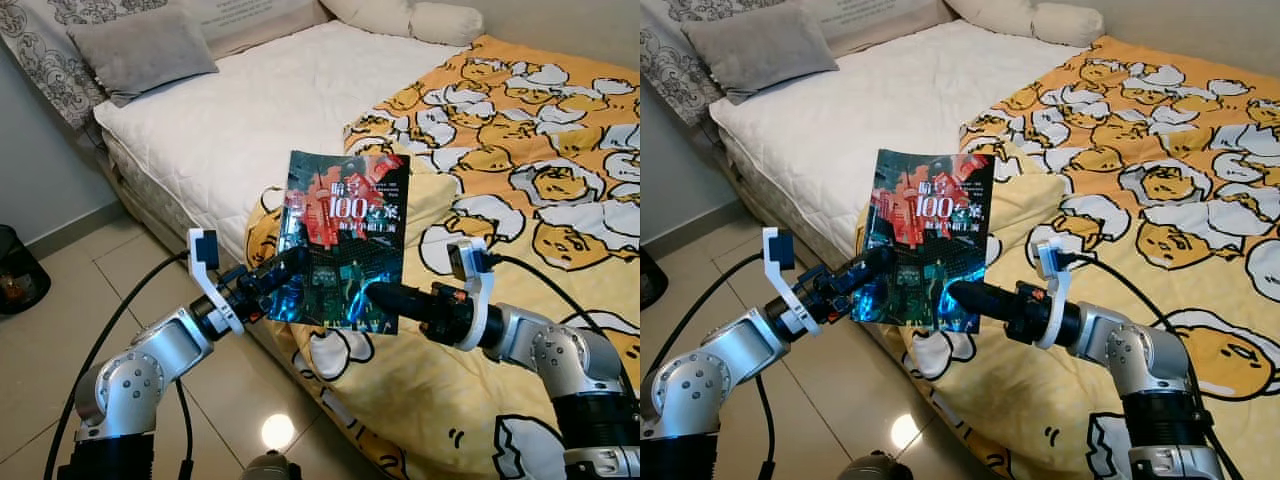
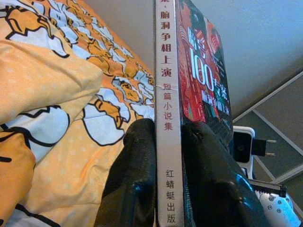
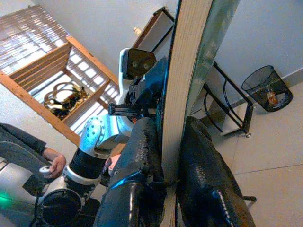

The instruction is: Clean up the room

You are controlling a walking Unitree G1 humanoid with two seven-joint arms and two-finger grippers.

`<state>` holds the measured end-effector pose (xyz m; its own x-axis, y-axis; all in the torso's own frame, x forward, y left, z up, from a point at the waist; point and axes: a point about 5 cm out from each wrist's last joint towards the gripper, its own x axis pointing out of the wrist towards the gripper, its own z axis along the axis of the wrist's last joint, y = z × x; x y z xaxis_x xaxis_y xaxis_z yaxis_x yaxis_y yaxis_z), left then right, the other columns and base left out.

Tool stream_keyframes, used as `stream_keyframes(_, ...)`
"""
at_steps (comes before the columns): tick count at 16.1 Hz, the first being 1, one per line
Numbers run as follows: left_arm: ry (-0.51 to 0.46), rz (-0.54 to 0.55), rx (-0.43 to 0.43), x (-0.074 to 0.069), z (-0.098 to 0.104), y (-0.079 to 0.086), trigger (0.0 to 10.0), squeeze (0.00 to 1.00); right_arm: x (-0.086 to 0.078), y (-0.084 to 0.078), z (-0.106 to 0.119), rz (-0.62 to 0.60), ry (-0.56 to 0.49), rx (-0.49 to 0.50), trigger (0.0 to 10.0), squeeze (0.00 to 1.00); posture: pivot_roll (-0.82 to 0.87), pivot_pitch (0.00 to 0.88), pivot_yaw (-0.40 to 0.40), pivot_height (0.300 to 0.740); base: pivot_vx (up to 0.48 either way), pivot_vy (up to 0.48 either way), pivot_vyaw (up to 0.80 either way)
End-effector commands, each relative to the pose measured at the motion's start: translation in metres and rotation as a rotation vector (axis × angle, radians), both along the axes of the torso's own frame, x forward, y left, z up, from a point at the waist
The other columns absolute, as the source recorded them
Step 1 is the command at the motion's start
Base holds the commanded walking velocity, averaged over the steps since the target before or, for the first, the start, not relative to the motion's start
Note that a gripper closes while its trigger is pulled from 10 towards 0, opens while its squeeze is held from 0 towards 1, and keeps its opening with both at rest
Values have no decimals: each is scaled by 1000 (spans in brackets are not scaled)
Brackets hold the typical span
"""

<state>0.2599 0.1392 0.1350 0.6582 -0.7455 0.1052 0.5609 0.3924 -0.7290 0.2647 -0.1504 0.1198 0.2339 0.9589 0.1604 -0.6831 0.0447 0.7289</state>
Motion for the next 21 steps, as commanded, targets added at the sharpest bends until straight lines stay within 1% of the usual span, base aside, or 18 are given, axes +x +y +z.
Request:
stream_keyframes(1,-26,-37,-15,-2,7,-7,0,0,5,10,12,29,-61,24,10000,0,74,0,68,740,0,0,0)
stream_keyframes(3,-33,-24,-9,0,8,-6,0,0,5,9,10,0,-65,-3,10000,20,72,0,70,740,0,0,0)
stream_keyframes(4,-44,-16,-3,1,10,-6,0,0,6,8,7,-29,-68,-32,10000,1000,70,0,71,740,0,0,0)
stream_keyframes(6,-83,18,77,1,16,-4,0,0,10,3,5,-126,-53,-36,10000,1000,63,0,75,740,0,0,0)
stream_keyframes(8,-106,46,144,0,19,-3,0,0,11,-4,4,-197,-51,-38,10000,1000,59,0,73,740,0,0,0)
stream_keyframes(9,-139,78,240,-2,22,-2,0,0,12,-11,3,-285,-59,-65,10000,1000,57,0,67,740,0,0,0)
stream_keyframes(10,-162,132,328,-1,23,2,0,0,14,-18,1,-380,-70,-114,10000,1000,52,0,63,740,0,0,0)
stream_keyframes(11,-191,199,443,2,24,7,0,0,16,-24,-2,-463,-97,-176,10000,1000,47,0,63,740,0,0,0)
stream_keyframes(12,-218,306,537,8,27,14,0,0,20,-29,-2,-582,-100,-210,10000,1000,38,0,63,740,0,0,0)
stream_keyframes(13,-229,360,580,10,28,18,0,0,22,-31,-1,-642,-116,-238,10000,1000,35,0,63,740,0,0,0)
stream_keyframes(14,-200,471,633,12,28,24,0,0,21,-29,1,-711,-151,-276,10000,1000,31,0,62,740,0,0,0)
stream_keyframes(15,-184,510,642,12,27,27,0,0,21,-28,2,-737,-157,-287,10000,1000,29,0,59,740,0,0,0)
stream_keyframes(16,-179,553,668,12,25,31,0,0,21,-25,2,-775,-165,-302,10000,1000,28,0,53,740,0,0,0)
stream_keyframes(18,-172,630,718,3,19,37,0,0,15,-12,5,-830,-216,-374,10000,1000,25,0,47,740,0,0,0)
stream_keyframes(19,-169,636,742,0,15,38,0,0,13,-6,6,-867,-231,-397,10000,318,24,0,45,740,0,0,0)
stream_keyframes(20,-169,638,752,-1,14,39,0,0,12,-4,6,-883,-237,-405,10000,318,24,0,45,740,0,0,0)
stream_keyframes(21,-177,631,789,-3,12,39,0,0,10,-2,7,-935,-234,-426,10000,0,24,0,38,740,0,0,0)
